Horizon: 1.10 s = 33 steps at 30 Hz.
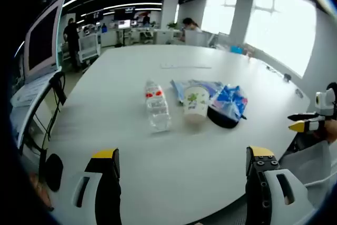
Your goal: Arrange the tabletop items into an orderly group along one side of the table until the central work area is clear of visible clutter.
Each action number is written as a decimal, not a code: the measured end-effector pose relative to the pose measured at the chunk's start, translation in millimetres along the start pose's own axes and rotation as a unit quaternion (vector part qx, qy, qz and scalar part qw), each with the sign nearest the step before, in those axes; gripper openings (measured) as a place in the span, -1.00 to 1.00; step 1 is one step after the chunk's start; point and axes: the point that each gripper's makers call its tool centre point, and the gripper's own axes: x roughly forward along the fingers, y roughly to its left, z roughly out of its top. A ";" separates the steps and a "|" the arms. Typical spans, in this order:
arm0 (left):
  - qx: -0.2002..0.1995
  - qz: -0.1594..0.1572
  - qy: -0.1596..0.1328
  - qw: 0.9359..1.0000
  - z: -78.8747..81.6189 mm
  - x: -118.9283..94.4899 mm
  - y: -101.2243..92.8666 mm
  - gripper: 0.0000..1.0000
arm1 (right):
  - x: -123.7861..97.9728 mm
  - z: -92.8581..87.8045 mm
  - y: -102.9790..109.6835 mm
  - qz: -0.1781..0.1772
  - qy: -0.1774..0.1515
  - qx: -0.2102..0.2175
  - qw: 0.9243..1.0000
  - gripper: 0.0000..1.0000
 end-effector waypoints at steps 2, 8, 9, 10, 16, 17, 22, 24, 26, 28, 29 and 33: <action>-0.001 -0.004 0.001 1.000 2.4 0.6 -0.7 0.93 | 0.2 -1.3 0.6 0.000 0.004 -0.003 1.000 0.71; -0.021 0.001 0.002 1.000 -0.1 3.4 8.0 0.93 | -0.2 -2.9 3.3 0.006 0.003 0.003 1.000 0.67; -0.029 0.003 0.003 1.000 -1.6 3.2 9.6 0.93 | -0.6 -3.3 3.6 0.007 0.003 0.006 1.000 0.66; -0.032 0.004 0.005 0.999 -2.6 3.2 10.1 0.93 | -1.1 -4.3 3.3 0.008 0.004 0.007 1.000 0.65; -0.034 0.004 0.008 0.999 -4.4 2.4 8.8 0.93 | -3.0 -7.8 1.2 0.006 0.004 0.015 1.000 0.64; -0.034 0.005 0.009 0.999 -5.0 2.2 9.2 0.93 | -3.3 -8.2 0.8 0.005 0.005 0.016 1.000 0.63; -0.039 0.005 0.013 0.999 -8.7 1.2 10.2 0.93 | -3.8 -9.3 2.7 0.009 0.003 0.029 1.000 0.57; -0.040 0.006 0.018 0.999 -10.7 0.4 9.8 0.93 | -3.8 -9.6 2.5 0.007 0.002 0.030 1.000 0.57; -0.042 0.004 0.015 0.999 -9.9 0.3 8.8 0.93 | -4.0 -10.2 2.4 0.006 0.002 0.029 1.000 0.58; -0.040 0.002 0.015 0.999 -10.3 0.4 8.0 0.93 | -4.3 -10.3 3.0 0.006 0.001 0.030 1.000 0.59; -0.039 0.002 0.016 0.999 -10.6 0.5 7.8 0.93 | -4.4 -10.6 3.4 0.007 0.002 0.030 1.000 0.59; -0.039 0.001 0.022 0.999 -13.8 0.2 9.4 0.93 | -5.0 -9.3 5.4 0.008 0.002 0.026 1.000 0.61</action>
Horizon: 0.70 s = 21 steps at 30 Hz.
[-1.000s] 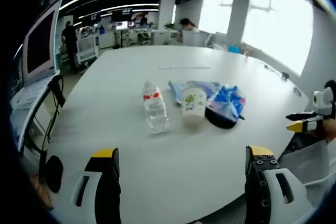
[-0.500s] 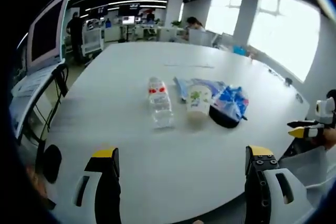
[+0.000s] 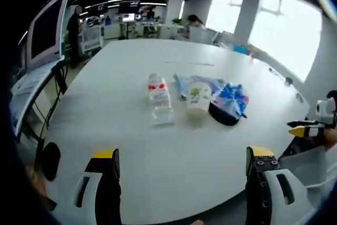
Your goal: Arrange the tabletop items into an orderly group along one side of the table until the central work area is clear of visible clutter.
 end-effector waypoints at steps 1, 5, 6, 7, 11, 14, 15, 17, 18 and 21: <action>-0.001 0.001 0.002 1.000 -1.0 -0.7 1.1 0.93 | -0.2 0.7 0.5 0.000 -0.001 -0.001 1.000 0.62; -0.009 -0.001 0.004 1.000 -4.5 -2.4 2.9 0.88 | -0.2 2.6 1.0 0.000 0.000 -0.006 1.000 0.63; -0.008 0.000 0.003 1.000 -5.2 -3.1 3.2 0.90 | -0.4 3.7 1.9 0.000 0.000 -0.007 1.000 0.63; -0.006 0.000 0.003 1.000 -5.8 -2.6 4.2 0.90 | -0.4 4.1 2.6 0.001 -0.001 -0.007 1.000 0.63; -0.007 0.000 0.008 1.000 -8.0 -5.2 4.2 0.91 | 1.4 4.8 5.4 0.001 0.000 -0.009 1.000 0.62; -0.008 -0.002 0.005 1.000 -7.3 -7.5 4.2 0.91 | 2.3 4.2 8.4 0.001 0.003 -0.013 1.000 0.62; -0.008 -0.001 0.004 1.000 -7.5 -8.3 4.7 0.91 | 2.5 4.2 10.0 0.000 0.003 -0.014 1.000 0.62; -0.007 -0.006 0.004 1.000 -7.9 -8.8 4.7 0.91 | 3.3 4.8 11.5 0.000 0.003 -0.015 1.000 0.62; -0.007 -0.008 0.006 1.000 -8.5 -8.8 4.6 0.91 | 3.1 5.3 12.7 0.000 0.003 -0.015 1.000 0.62; -0.003 -0.011 0.010 1.000 -9.4 -9.7 5.4 0.90 | 3.6 6.4 15.1 -0.003 0.004 -0.018 1.000 0.61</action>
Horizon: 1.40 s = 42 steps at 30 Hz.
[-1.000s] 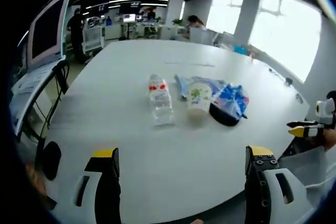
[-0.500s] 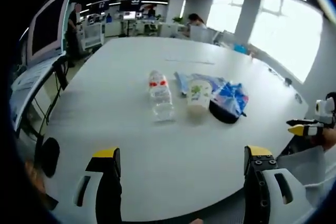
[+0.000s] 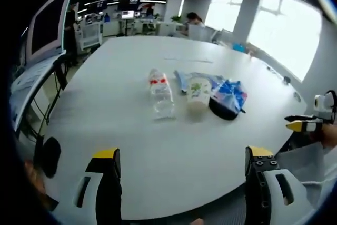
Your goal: Arrange the tabletop items into an orderly group along one side of the table until the central work area is clear of visible clutter.
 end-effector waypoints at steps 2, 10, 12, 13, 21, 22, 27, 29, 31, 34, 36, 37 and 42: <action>-0.001 -0.005 -0.001 1.000 0.7 -1.5 0.9 0.90 | -0.4 1.0 1.9 -0.004 -0.001 -0.002 1.000 0.60; -0.002 -0.024 -0.002 1.000 -0.9 -7.1 2.7 0.89 | -4.7 -1.4 18.3 -0.014 0.001 0.004 1.000 0.57; 0.003 -0.024 -0.003 1.000 -0.5 -7.6 4.5 0.89 | -4.5 -0.9 21.8 -0.016 -0.004 0.003 1.000 0.57; 0.003 -0.027 -0.004 1.000 0.2 -7.9 5.2 0.88 | -4.2 -0.7 23.3 -0.016 -0.004 0.003 1.000 0.56; 0.001 -0.033 -0.005 0.999 2.3 -7.8 5.4 0.86 | -9.7 2.4 25.4 -0.018 -0.004 -0.003 1.000 0.53; -0.001 -0.032 -0.003 0.999 1.5 -7.5 5.2 0.86 | -10.4 3.0 24.5 -0.018 -0.004 -0.005 1.000 0.52; -0.006 -0.026 0.009 1.000 -0.3 -3.1 3.3 0.85 | -10.8 4.9 11.1 -0.020 0.001 0.007 1.000 0.51; -0.005 -0.023 0.006 1.000 2.5 -2.0 2.3 0.85 | -10.3 7.0 8.5 -0.018 0.000 0.000 1.000 0.51; -0.004 -0.021 0.008 1.000 4.4 1.0 2.3 0.85 | -8.5 7.3 6.1 -0.016 0.002 0.000 1.000 0.50; -0.005 -0.012 0.013 1.000 6.1 5.6 5.7 0.84 | -1.6 6.0 2.5 -0.012 0.008 0.000 1.000 0.49; -0.004 -0.008 0.014 1.000 7.7 6.4 7.3 0.84 | 2.8 6.2 2.4 -0.008 0.011 0.000 1.000 0.49; -0.003 -0.007 0.012 1.000 9.8 7.0 8.2 0.84 | 5.1 6.7 2.8 -0.006 0.012 -0.001 1.000 0.49; -0.004 -0.002 0.017 1.000 14.3 12.1 11.9 0.83 | 19.9 12.0 6.1 0.005 0.019 0.001 1.000 0.46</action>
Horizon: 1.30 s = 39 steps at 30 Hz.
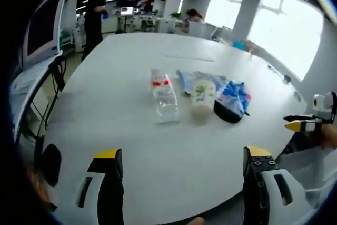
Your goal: Arrange the tabletop items into an orderly group along one side of the table until the central work area is clear of visible clutter.
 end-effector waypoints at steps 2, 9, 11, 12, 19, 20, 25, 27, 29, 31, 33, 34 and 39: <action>-0.003 -0.002 0.004 1.000 0.7 4.7 0.2 0.83 | 3.3 4.9 3.2 0.006 -0.003 -0.003 1.000 0.45; 0.010 0.002 0.025 1.000 0.8 18.4 7.1 0.80 | 14.1 2.7 3.2 0.015 0.015 -0.012 1.000 0.44; 0.011 0.002 0.027 1.000 2.8 21.8 8.3 0.79 | 15.2 2.1 2.3 0.014 0.016 -0.009 1.000 0.44; 0.013 0.005 0.031 0.999 3.6 23.6 9.2 0.79 | 16.4 0.8 1.3 0.014 0.018 -0.007 1.000 0.43; 0.015 0.003 0.041 0.999 8.6 35.4 13.9 0.77 | 21.5 -10.7 -0.9 0.012 0.034 0.004 0.999 0.40; 0.015 0.004 0.041 0.999 9.5 36.5 15.0 0.77 | 22.4 -12.0 -1.1 0.012 0.035 0.006 0.999 0.40; 0.017 0.001 0.050 0.999 11.8 45.9 18.6 0.76 | 27.1 -17.8 -1.5 0.015 0.044 0.011 0.999 0.38; 0.020 0.002 0.053 0.998 12.6 49.0 20.2 0.76 | 28.6 -19.7 -2.5 0.014 0.045 0.013 0.999 0.37; 0.020 0.000 0.054 0.998 14.5 50.5 20.4 0.76 | 29.4 -20.4 -2.6 0.014 0.047 0.016 0.999 0.37; 0.020 0.002 0.053 0.998 16.4 53.0 23.2 0.75 | 31.3 -21.2 -2.3 0.015 0.049 0.017 0.999 0.37; 0.017 0.003 0.054 0.998 17.3 55.1 24.7 0.75 | 33.4 -21.3 -1.8 0.017 0.051 0.016 0.998 0.37; 0.016 0.004 0.054 0.998 17.7 56.2 25.4 0.75 | 34.3 -21.4 -1.9 0.017 0.053 0.016 0.998 0.37; 0.012 0.006 0.056 0.998 18.2 59.6 25.8 0.74 | 39.1 -18.9 -3.6 0.019 0.054 0.017 0.998 0.37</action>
